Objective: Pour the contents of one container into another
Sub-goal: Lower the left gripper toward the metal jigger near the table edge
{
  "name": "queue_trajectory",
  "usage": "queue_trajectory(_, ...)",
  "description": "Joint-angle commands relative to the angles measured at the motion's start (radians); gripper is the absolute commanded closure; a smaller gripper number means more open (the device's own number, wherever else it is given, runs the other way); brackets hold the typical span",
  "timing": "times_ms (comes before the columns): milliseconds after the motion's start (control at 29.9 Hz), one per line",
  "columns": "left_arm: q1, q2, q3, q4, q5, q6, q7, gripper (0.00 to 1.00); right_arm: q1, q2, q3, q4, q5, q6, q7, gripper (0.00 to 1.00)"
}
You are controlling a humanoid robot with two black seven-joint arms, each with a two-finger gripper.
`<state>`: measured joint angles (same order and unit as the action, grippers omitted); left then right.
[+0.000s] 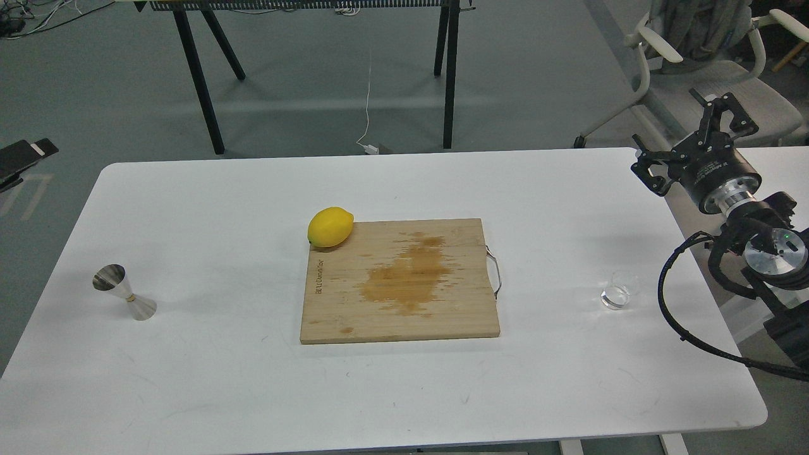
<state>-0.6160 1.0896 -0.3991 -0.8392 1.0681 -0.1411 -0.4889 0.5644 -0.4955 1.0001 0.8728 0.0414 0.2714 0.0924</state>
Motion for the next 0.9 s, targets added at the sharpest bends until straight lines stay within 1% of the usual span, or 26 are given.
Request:
queue_trajectory(0,0.097,0.030,0.009,-0.067,0.062,0.132,0.000,0.00,0.000,0.000,-0.001,0.002,0.000,0.000,-0.002,0.01)
queue_trajectory(67,0.139,0.047,0.009,-0.109,0.064,0.196,0.000,0.00,0.000,0.000,-0.001,0.002,0.000,0.000,-0.002,0.01)
queue_trajectory(167,0.202,0.065,0.011,-0.149,0.076,0.316,0.000,0.00,0.003,0.000,-0.003,0.002,0.000,0.000,-0.002,0.01)
queue_trajectory(401,0.347,0.050,0.011,-0.156,0.210,0.618,0.000,0.00,0.003,-0.002,-0.006,0.003,-0.002,0.000,-0.002,0.01)
queue_trajectory(435,0.364,0.049,0.011,-0.155,0.216,0.630,0.000,0.00,0.003,-0.002,-0.006,0.003,0.000,0.000,-0.002,0.01)
queue_trajectory(602,0.435,0.024,0.011,-0.155,0.253,0.630,0.000,0.00,0.003,-0.002,-0.008,0.003,0.000,0.000,-0.002,0.01)
queue_trajectory(870,0.473,-0.034,0.011,-0.155,0.335,0.630,0.000,0.00,0.002,-0.002,-0.009,0.002,-0.002,0.000,-0.002,0.01)
